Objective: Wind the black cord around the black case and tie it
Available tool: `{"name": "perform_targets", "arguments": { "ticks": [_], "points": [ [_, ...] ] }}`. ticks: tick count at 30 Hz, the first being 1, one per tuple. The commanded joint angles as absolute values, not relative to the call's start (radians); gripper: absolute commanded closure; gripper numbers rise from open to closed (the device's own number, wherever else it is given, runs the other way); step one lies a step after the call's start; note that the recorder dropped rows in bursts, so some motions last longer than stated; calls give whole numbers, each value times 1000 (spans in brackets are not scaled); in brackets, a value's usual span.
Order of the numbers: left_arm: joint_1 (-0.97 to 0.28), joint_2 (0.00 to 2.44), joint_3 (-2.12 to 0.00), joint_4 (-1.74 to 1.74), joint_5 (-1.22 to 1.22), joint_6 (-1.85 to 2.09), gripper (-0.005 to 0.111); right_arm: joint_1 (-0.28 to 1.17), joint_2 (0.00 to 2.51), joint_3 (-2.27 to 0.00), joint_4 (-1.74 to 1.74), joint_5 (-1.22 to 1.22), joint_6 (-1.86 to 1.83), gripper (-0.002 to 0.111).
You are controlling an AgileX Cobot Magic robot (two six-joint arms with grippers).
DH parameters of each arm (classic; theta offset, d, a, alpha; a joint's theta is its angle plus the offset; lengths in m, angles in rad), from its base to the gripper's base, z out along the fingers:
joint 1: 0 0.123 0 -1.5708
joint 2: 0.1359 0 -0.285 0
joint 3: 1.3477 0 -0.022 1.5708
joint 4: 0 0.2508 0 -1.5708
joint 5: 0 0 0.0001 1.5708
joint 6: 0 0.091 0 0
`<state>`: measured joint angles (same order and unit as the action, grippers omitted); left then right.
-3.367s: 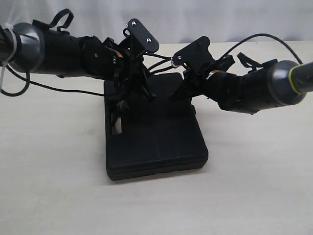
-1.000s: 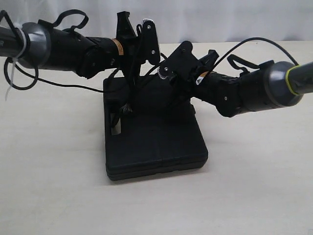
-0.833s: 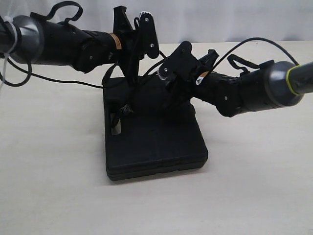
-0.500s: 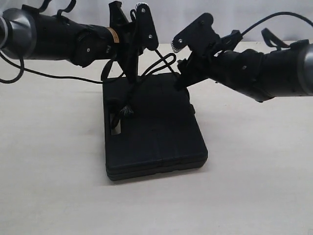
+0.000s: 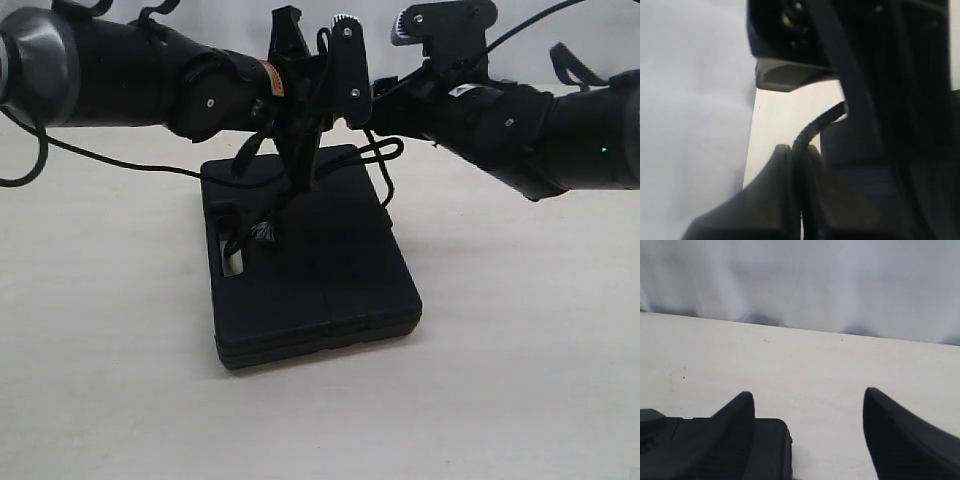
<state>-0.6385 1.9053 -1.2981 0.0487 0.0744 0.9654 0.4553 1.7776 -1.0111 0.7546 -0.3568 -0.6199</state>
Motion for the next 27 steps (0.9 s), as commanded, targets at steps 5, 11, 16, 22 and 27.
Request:
{"name": "perform_targets", "arguments": {
  "ticks": [5,11,16,22,27],
  "points": [
    [-641,1897,-1299,49,69,964,107,453,1871,-1013,698,-395,-616,49],
    [-615,1897,-1299,49,58,964,107,453,1893,-1012,696,-378,-720,49],
    [-593,1897,-1299,40,48,964,107,453,1905,-1012,703,-302,-842,49],
    [-593,1897,-1299,40,46,964,107,453,1966,-1012,683,-336,-883,49],
    [-593,1897,-1299,40,46,964,107,453,1949,-1012,695,-371,-879,49]
  ]
}}
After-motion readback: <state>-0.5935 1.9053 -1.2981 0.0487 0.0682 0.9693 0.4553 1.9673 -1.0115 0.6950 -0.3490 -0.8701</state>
